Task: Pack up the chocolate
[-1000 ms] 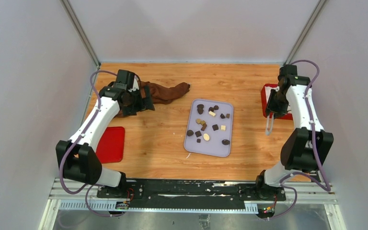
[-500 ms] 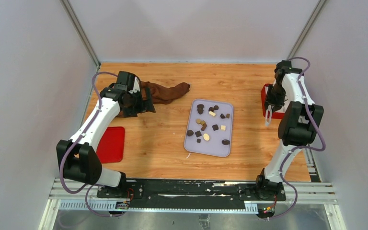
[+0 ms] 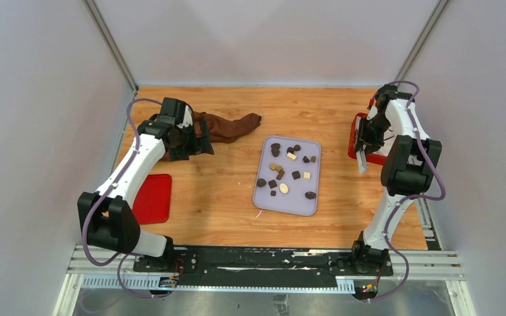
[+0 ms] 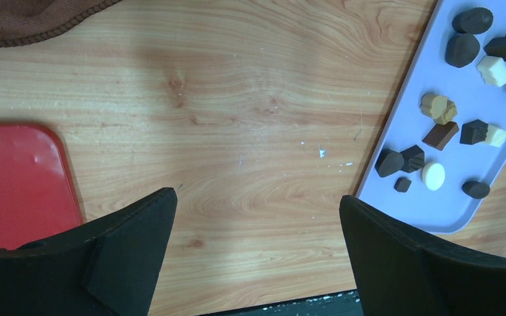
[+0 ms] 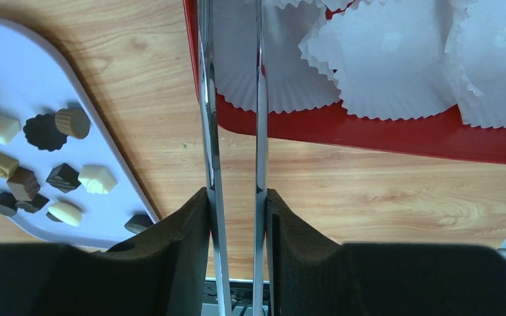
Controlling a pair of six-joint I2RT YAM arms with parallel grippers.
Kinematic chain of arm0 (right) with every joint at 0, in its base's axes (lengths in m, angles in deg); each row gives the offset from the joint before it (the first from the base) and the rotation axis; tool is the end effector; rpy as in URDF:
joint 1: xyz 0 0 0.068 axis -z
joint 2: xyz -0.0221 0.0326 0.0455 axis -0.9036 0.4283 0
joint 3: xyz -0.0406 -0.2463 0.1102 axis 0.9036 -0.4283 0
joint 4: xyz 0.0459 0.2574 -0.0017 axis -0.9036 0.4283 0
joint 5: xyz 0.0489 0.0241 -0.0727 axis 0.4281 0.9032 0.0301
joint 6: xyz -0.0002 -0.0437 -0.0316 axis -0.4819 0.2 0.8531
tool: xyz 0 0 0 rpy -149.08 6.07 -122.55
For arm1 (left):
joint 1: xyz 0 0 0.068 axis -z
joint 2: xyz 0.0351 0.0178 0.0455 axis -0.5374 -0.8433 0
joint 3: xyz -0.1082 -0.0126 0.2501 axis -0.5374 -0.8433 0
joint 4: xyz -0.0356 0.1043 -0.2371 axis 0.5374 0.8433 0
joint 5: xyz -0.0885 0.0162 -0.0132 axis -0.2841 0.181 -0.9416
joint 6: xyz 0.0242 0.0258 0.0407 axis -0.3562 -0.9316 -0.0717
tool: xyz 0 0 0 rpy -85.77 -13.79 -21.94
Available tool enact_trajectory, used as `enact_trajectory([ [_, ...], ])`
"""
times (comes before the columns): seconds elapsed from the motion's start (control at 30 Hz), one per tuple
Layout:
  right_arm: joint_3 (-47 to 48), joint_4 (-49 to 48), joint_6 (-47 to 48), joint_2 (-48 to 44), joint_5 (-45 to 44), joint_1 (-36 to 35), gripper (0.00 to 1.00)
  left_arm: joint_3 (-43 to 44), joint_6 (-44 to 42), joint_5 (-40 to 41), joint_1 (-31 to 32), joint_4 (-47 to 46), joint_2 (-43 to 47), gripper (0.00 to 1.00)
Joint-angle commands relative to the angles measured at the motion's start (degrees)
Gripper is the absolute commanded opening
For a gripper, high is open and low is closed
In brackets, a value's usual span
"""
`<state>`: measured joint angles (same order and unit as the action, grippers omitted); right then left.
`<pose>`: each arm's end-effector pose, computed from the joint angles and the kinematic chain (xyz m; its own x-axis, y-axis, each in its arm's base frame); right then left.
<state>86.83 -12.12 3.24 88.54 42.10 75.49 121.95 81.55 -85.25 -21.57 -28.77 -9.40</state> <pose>0.3932 -0.0686 0.2405 -0.9432 0.2705 -0.1931 0.2322 0.9520 0.1995 0.2807 -0.0590 0.2924 -0.8665 -0.2535 -0.4301 -0.1163 0.9402 -0.3200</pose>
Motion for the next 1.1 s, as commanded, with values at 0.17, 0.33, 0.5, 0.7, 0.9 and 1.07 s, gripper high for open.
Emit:
enact_trajectory([
  [0.17,-0.52,4.91,2.55,-5.00,0.08,-5.51,0.00,0.23,-0.05,-1.32,-0.22,-0.36,0.29,1.00],
  [0.33,0.80,5.12,1.57,-6.41,-5.92,-5.26,0.00,0.15,0.14,-1.48,-0.22,-0.35,0.91,1.00],
  [0.5,5.34,5.45,0.86,-3.18,-7.01,-5.14,0.00,-0.02,-0.03,-1.95,-0.26,-0.35,1.05,1.00],
  [0.7,11.53,7.24,0.83,1.23,-7.76,-5.14,0.00,-1.08,-0.21,-1.71,-0.22,-0.31,2.40,1.00],
  [0.9,15.76,8.43,1.28,5.78,-7.29,-5.06,0.01,-2.73,-0.39,-1.76,-0.22,-0.27,3.46,1.00],
  [1.07,17.92,8.56,1.19,8.57,-8.49,-5.05,0.05,-2.61,-0.64,-1.54,-0.22,-0.19,3.50,1.00],
])
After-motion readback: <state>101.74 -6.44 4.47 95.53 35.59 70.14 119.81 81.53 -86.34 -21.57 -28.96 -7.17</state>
